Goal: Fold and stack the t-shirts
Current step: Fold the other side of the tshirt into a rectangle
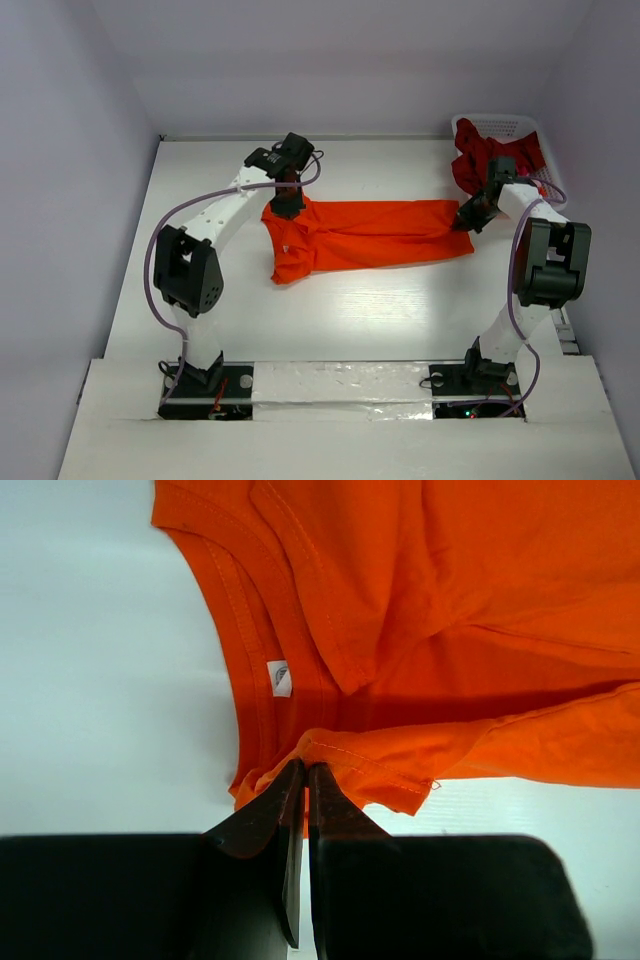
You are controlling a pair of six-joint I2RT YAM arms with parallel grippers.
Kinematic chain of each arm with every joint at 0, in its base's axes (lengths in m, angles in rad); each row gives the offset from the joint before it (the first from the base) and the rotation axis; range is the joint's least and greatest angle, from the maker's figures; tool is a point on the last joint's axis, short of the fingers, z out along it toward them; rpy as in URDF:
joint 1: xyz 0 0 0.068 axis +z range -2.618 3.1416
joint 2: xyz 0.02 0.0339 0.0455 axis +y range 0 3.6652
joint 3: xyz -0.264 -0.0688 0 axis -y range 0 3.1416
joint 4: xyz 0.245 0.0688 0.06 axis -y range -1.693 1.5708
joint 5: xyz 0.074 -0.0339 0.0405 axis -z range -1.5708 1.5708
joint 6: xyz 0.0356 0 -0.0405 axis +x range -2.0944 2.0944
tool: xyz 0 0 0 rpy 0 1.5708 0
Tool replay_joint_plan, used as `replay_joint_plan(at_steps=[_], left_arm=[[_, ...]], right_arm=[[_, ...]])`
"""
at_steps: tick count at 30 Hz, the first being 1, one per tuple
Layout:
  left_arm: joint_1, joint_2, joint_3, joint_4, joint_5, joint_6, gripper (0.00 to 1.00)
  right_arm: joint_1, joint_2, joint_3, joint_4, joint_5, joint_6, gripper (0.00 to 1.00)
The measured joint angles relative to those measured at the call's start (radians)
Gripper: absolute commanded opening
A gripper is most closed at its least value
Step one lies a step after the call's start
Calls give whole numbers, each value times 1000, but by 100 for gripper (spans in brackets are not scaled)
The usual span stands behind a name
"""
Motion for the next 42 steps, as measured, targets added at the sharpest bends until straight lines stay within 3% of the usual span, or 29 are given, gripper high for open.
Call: replay_joint_plan(at_steps=[42], left_arm=[[54, 127, 66, 34, 8, 21, 0]], right_arm=[[1, 13, 16, 0, 51, 60, 0]])
